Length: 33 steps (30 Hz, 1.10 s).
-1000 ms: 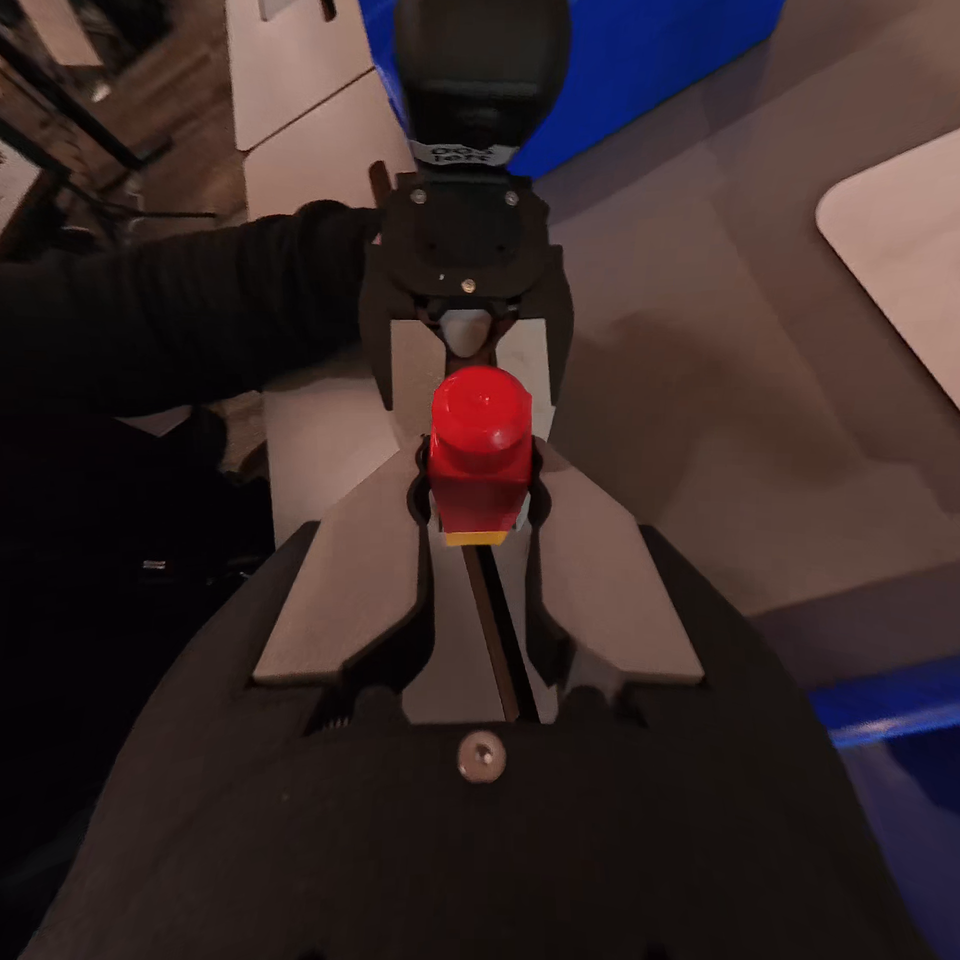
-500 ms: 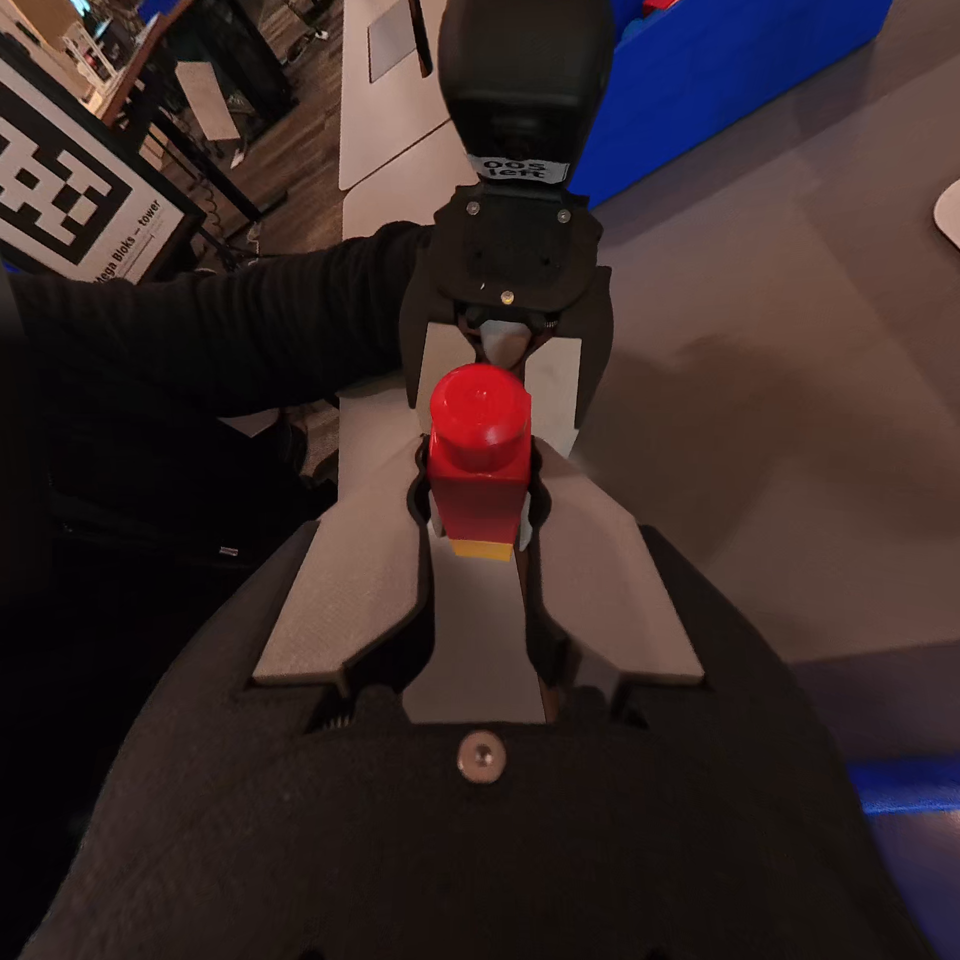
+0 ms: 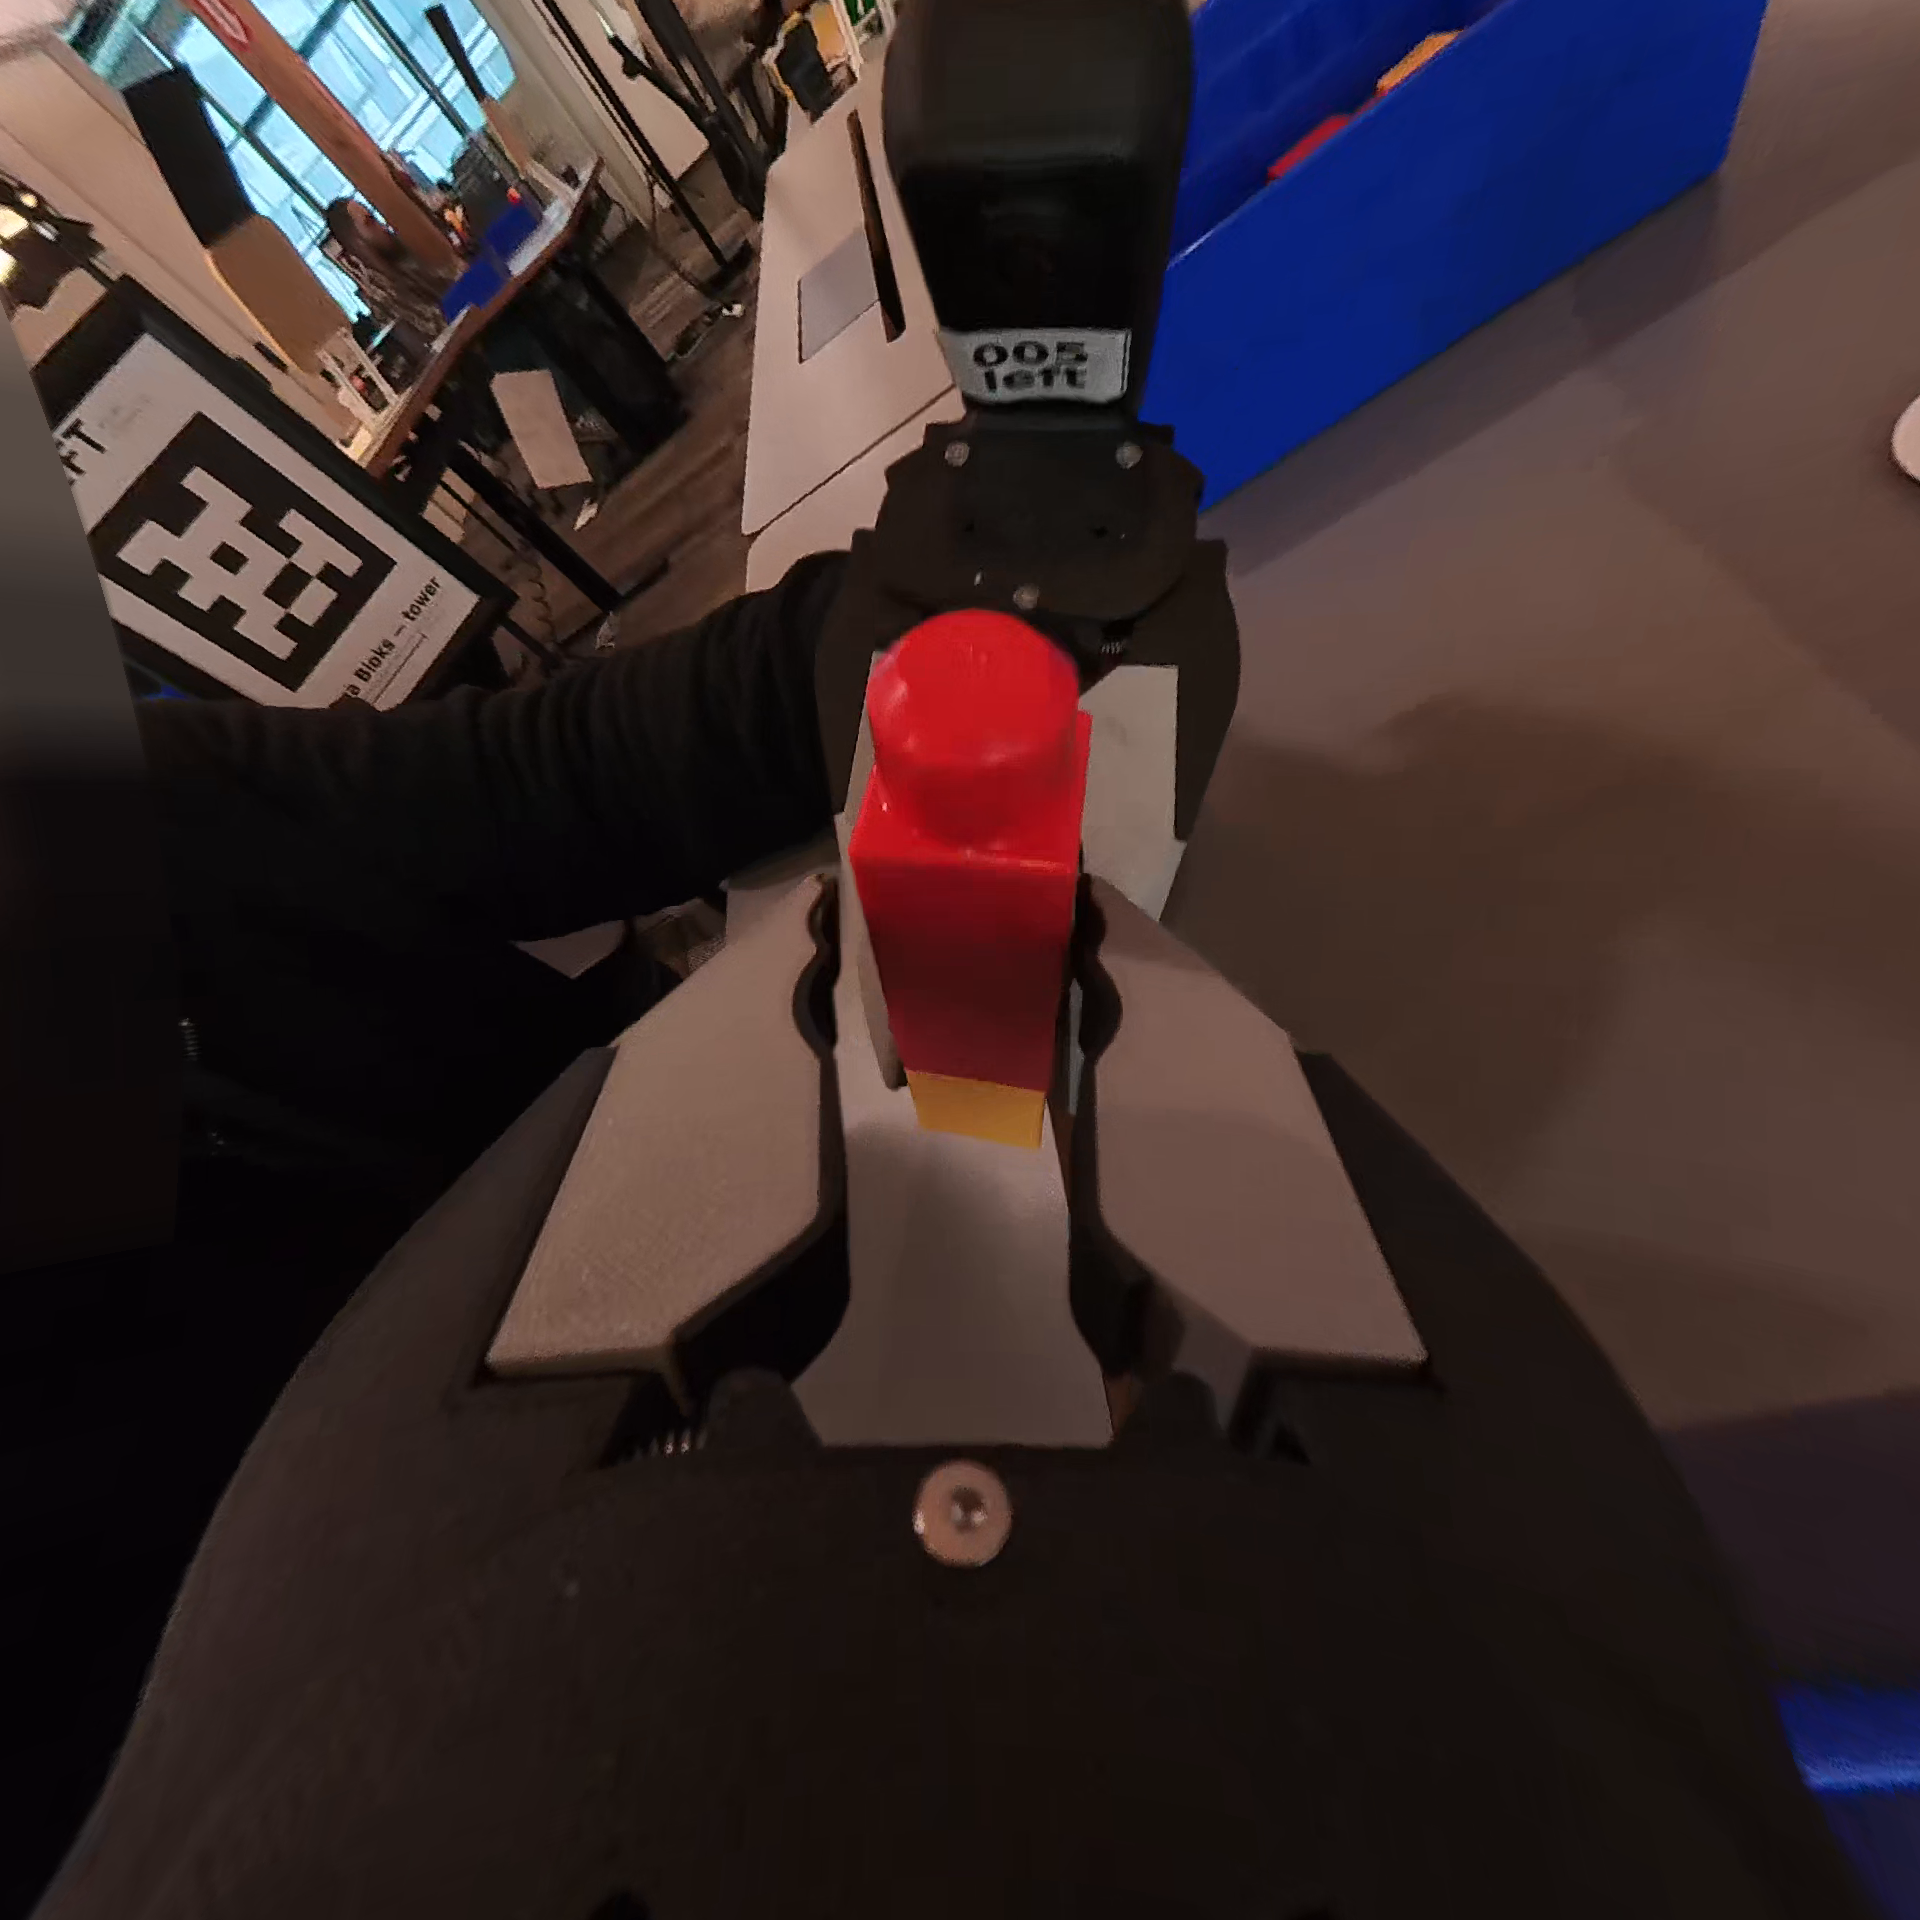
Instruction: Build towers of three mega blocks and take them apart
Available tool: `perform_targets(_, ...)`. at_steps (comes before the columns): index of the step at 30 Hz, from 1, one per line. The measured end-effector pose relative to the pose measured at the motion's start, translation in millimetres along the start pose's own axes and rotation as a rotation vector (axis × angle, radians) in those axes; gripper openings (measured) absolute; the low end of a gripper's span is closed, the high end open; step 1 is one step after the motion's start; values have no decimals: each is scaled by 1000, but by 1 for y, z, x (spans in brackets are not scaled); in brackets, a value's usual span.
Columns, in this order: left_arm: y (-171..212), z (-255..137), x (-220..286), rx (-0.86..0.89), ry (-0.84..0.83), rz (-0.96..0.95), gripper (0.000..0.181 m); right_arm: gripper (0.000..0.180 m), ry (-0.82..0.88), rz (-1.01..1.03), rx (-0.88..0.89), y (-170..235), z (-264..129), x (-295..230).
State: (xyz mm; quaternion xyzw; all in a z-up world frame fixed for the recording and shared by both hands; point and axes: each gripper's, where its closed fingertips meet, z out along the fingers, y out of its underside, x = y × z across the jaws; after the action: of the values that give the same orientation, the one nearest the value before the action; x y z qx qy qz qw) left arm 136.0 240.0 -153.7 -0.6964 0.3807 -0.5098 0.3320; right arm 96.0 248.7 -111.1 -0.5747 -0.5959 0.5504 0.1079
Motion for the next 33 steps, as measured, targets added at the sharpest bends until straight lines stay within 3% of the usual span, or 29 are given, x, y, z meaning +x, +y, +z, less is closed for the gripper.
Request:
perform_targets(9,-2,-3,-13,36,-54,-1,35,33,120,-54,-1,3,3,14)
perform_targets(12,-4,-7,-19,49,-118,31,56,33,118,-60,52,-5,-8,9)
perform_targets(14,-3,-11,-22,52,-141,55,60,34,150,-75,103,-13,-23,7)
perform_targets(17,-1,-19,-45,55,-269,60,60,34,334,-121,194,-33,-69,18)
perform_targets(23,11,-25,-87,-6,-507,55,58,34,1000,-87,243,-32,-198,110)
perform_targets(27,21,-20,-89,-61,-518,38,56,34,1218,17,263,-16,-236,162)
perform_targets(33,27,-19,-91,-78,-524,40,54,34,1336,119,237,-11,-248,219)
